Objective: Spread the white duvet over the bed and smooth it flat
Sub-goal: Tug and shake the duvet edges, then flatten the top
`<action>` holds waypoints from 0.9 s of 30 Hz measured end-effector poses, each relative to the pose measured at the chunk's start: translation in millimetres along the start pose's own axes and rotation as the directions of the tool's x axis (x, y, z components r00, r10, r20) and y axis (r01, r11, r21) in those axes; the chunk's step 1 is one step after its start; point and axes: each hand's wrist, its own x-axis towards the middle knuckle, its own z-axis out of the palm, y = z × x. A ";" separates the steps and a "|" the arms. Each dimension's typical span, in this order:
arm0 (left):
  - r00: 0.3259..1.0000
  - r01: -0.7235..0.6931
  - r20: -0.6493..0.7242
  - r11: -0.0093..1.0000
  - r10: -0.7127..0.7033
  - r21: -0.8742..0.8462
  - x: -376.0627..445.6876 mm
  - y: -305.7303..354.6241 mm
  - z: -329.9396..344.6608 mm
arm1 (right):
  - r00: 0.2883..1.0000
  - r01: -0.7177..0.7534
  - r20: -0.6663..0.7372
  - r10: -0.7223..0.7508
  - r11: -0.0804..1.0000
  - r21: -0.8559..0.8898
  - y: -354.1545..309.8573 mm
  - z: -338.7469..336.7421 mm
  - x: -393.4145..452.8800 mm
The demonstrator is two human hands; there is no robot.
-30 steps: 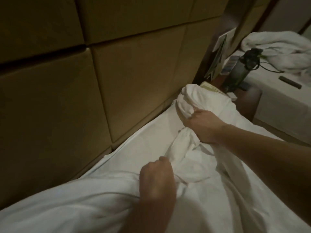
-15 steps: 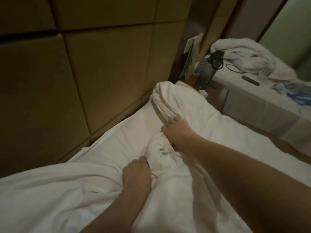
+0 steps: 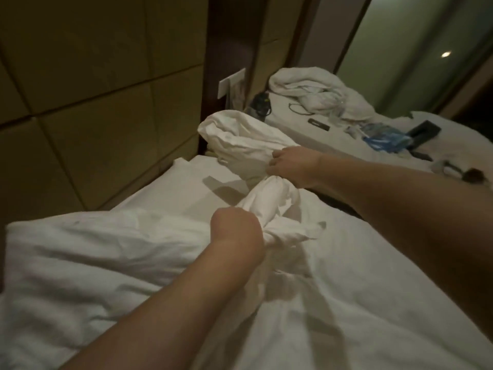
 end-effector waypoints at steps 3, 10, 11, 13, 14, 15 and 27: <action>1.000 0.022 0.005 0.996 -0.022 -0.092 -18.8 69.5 1.3 | 0.996 -0.059 -0.071 0.057 0.998 -0.023 -0.9 32.1 -62.7; 0.894 0.418 0.284 0.421 -0.347 -0.805 -75.8 236.6 65.5 | 0.984 -0.121 -0.142 0.110 0.990 -0.069 -41.2 115.8 -182.4; 0.849 0.473 0.360 0.253 -0.387 -0.844 -82.5 258.7 76.0 | 0.990 -0.105 -0.106 0.096 0.991 -0.079 -50.5 123.4 -195.5; 0.776 0.549 0.430 0.160 -0.462 -0.820 -88.8 297.1 88.6 | 0.993 -0.093 -0.079 0.090 0.995 -0.041 -61.0 135.8 -220.7; 0.772 0.566 0.431 0.196 -0.466 -0.801 -88.9 312.3 92.5 | 0.993 -0.095 -0.076 0.094 0.995 -0.015 -62.3 141.1 -233.0; 0.774 0.581 0.437 0.241 -0.458 -0.777 -88.4 324.1 94.9 | 0.994 -0.088 -0.069 0.088 0.996 0.000 -62.2 144.4 -244.8; 0.992 0.097 -0.030 0.884 -0.125 -0.457 -79.8 419.4 109.2 | 0.965 -0.233 -0.080 0.249 0.957 0.171 -51.3 256.6 -364.8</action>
